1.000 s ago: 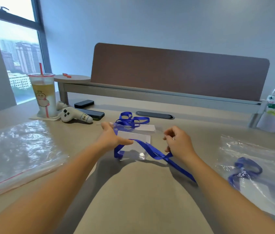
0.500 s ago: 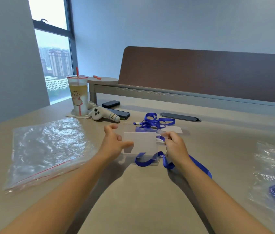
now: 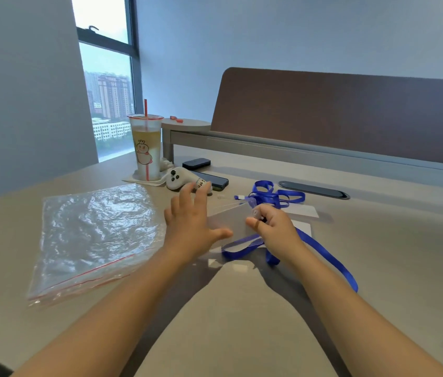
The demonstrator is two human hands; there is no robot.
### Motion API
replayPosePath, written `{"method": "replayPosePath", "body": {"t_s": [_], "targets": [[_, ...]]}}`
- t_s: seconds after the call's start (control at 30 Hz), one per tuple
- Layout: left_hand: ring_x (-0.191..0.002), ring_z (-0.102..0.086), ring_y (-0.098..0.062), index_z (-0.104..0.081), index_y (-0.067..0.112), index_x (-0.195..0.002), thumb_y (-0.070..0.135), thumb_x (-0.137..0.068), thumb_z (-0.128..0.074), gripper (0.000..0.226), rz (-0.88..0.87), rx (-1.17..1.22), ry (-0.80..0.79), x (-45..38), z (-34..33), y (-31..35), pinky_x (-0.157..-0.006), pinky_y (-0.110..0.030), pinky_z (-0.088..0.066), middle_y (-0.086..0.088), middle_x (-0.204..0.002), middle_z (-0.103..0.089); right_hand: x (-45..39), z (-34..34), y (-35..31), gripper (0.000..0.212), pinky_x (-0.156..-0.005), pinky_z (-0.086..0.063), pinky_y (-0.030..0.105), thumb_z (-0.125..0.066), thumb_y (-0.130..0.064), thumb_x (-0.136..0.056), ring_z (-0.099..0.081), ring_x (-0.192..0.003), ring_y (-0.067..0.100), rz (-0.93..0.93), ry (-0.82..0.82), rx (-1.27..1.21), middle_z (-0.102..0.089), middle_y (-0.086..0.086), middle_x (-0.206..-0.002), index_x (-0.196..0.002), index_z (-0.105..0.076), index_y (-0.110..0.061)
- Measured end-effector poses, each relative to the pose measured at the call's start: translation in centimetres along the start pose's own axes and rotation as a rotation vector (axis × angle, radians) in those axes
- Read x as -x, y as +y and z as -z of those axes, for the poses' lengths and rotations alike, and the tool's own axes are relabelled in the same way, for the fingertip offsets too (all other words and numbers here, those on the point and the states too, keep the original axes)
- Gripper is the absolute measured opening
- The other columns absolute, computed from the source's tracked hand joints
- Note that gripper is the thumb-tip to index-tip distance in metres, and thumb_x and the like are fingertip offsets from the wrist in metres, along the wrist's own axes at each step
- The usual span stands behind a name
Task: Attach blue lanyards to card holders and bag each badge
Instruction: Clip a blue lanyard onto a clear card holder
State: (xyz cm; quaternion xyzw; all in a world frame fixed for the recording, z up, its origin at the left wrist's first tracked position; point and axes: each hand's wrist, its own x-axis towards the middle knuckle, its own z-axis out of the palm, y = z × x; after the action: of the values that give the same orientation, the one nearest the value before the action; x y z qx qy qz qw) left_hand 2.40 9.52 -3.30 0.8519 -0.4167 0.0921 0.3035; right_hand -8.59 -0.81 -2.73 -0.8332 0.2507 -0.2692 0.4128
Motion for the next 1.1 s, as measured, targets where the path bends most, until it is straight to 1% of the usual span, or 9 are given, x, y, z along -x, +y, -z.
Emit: {"method": "replayPosePath", "body": {"t_s": [0.07,0.17,0.23,0.37,0.63,0.77,0.83,0.93,1.1], "targets": [[-0.124,-0.04,-0.02,-0.035,0.026,-0.134,0.052,-0.069,-0.069,0.078,-0.041,-0.054,-0.053,-0.5,0.3,-0.2,-0.102,-0.036,-0.034,-0.001,-0.138,-0.042,-0.4,-0.5,-0.2,0.028,-0.065,-0.04,0.017,-0.048,-0.013,-0.091,-0.048,-0.078,0.011,0.0,-0.03,0.002,-0.047,-0.006,-0.073,-0.066,-0.042,-0.025],[-0.088,-0.053,-0.016,-0.051,0.022,-0.101,0.051,-0.07,-0.069,0.047,-0.004,-0.019,-0.099,-0.7,0.7,-0.3,-0.07,-0.026,-0.043,-0.003,-0.108,-0.062,-0.8,-1.0,0.0,0.016,-0.064,-0.039,0.014,-0.051,-0.014,-0.089,-0.049,-0.084,0.011,0.012,0.007,0.007,-0.049,-0.008,-0.078,-0.075,-0.048,-0.022],[-0.076,-0.047,-0.014,-0.044,0.022,-0.083,0.053,-0.069,-0.067,0.041,0.001,-0.025,-0.079,-0.7,0.7,-0.1,-0.054,-0.02,-0.033,-0.002,-0.09,-0.06,-0.9,-0.9,0.2,0.006,-0.066,-0.04,0.013,-0.053,-0.016,-0.088,-0.049,-0.091,0.01,0.012,0.06,-0.007,-0.052,-0.006,-0.092,-0.095,-0.053,-0.016],[-0.069,-0.045,-0.015,-0.034,0.025,-0.061,0.055,-0.07,-0.066,0.044,0.046,0.012,-0.041,-0.8,0.6,0.1,-0.048,-0.021,-0.027,0.004,-0.071,-0.047,-1.1,-0.1,0.1,0.027,-0.065,-0.038,0.009,-0.052,-0.02,-0.089,-0.047,-0.085,0.006,0.071,0.13,0.044,-0.047,-0.003,-0.104,-0.115,-0.049,-0.011],[-0.062,-0.062,-0.021,-0.049,0.017,-0.063,0.049,-0.071,-0.068,0.039,0.219,0.286,-0.064,-1.2,0.3,-1.3,-0.064,-0.036,-0.05,-0.005,-0.077,-0.063,-1.0,-0.3,0.5,0.012,-0.056,-0.038,0.013,-0.04,-0.012,-0.094,-0.045,-0.068,0.008,0.074,0.118,0.06,-0.04,-0.008,-0.08,-0.096,-0.031,-0.019],[-0.069,-0.065,-0.025,-0.062,0.007,-0.098,0.036,-0.077,-0.067,0.037,0.185,0.437,-0.119,-0.7,0.5,-0.8,-0.071,-0.042,-0.057,-0.013,-0.099,-0.066,-0.7,-0.3,0.4,0.017,-0.059,-0.039,0.009,-0.05,-0.015,-0.09,-0.049,-0.065,0.003,0.139,0.117,0.135,-0.05,-0.01,-0.076,-0.077,-0.043,-0.024],[-0.064,-0.061,-0.019,-0.057,0.01,-0.116,0.03,-0.078,-0.066,0.045,0.178,0.477,-0.165,-0.5,0.6,-0.7,-0.067,-0.038,-0.057,-0.013,-0.105,-0.064,-0.4,0.0,0.3,0.004,-0.06,-0.042,0.009,-0.056,-0.013,-0.086,-0.052,-0.063,0.0,0.162,0.139,0.151,-0.059,-0.005,-0.082,-0.084,-0.057,-0.017],[-0.059,-0.057,-0.011,-0.049,0.02,-0.127,0.025,-0.078,-0.065,0.052,0.125,0.492,-0.196,-0.3,0.6,-0.7,-0.056,-0.026,-0.054,-0.004,-0.09,-0.057,-0.1,0.1,0.2,0.026,-0.067,-0.046,0.012,-0.059,-0.013,-0.083,-0.055,-0.065,0.004,0.184,0.16,0.162,-0.068,0.009,-0.097,-0.107,-0.064,-0.004],[-0.063,-0.059,-0.015,-0.048,0.026,-0.099,0.019,-0.082,-0.062,0.024,0.099,0.56,-0.287,-0.5,0.8,-0.9,-0.047,-0.019,-0.051,-0.001,-0.083,-0.055,0.3,-0.2,-0.6,0.036,-0.084,-0.041,0.016,-0.05,-0.015,-0.089,-0.055,-0.095,0.008,0.233,0.167,0.178,-0.062,0.008,-0.122,-0.124,-0.053,-0.008]]}}
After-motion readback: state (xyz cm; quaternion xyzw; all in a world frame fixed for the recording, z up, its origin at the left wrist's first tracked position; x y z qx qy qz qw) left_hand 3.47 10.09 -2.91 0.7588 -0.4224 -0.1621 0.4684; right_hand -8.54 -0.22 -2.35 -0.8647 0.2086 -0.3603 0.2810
